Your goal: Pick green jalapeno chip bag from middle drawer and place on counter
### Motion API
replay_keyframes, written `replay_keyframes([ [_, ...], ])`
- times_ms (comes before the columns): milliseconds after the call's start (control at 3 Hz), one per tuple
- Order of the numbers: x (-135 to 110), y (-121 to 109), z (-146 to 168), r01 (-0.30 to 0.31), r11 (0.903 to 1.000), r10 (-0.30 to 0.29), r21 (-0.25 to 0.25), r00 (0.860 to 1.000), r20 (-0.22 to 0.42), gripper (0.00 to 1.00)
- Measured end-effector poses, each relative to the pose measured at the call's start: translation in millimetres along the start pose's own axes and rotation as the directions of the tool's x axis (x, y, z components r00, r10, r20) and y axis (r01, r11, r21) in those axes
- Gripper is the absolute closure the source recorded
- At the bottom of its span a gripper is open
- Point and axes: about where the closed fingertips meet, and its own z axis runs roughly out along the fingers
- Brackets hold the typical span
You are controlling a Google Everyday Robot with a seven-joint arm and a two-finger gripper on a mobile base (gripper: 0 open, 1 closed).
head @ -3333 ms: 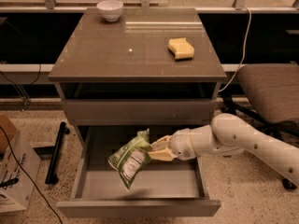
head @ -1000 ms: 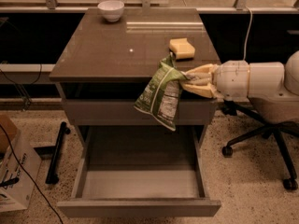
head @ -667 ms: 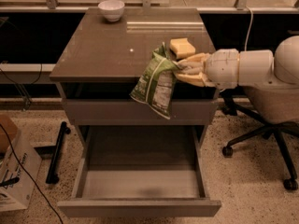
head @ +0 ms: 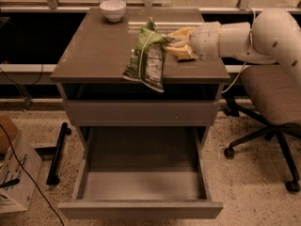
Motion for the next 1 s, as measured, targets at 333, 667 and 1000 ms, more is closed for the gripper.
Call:
replay_keyframes([
  [333,6.0,-36.8,27.3,-0.028,0.9995,0.027,0.015,0.999,0.041,1.00],
  [667,12.4,-72.3,50.0,-0.053,0.9977,0.050,0.043,0.997,0.064,1.00],
  [1000,22.2,-102.7,81.2,-0.062,0.9957,0.059,0.068,0.997,0.048,0.80],
])
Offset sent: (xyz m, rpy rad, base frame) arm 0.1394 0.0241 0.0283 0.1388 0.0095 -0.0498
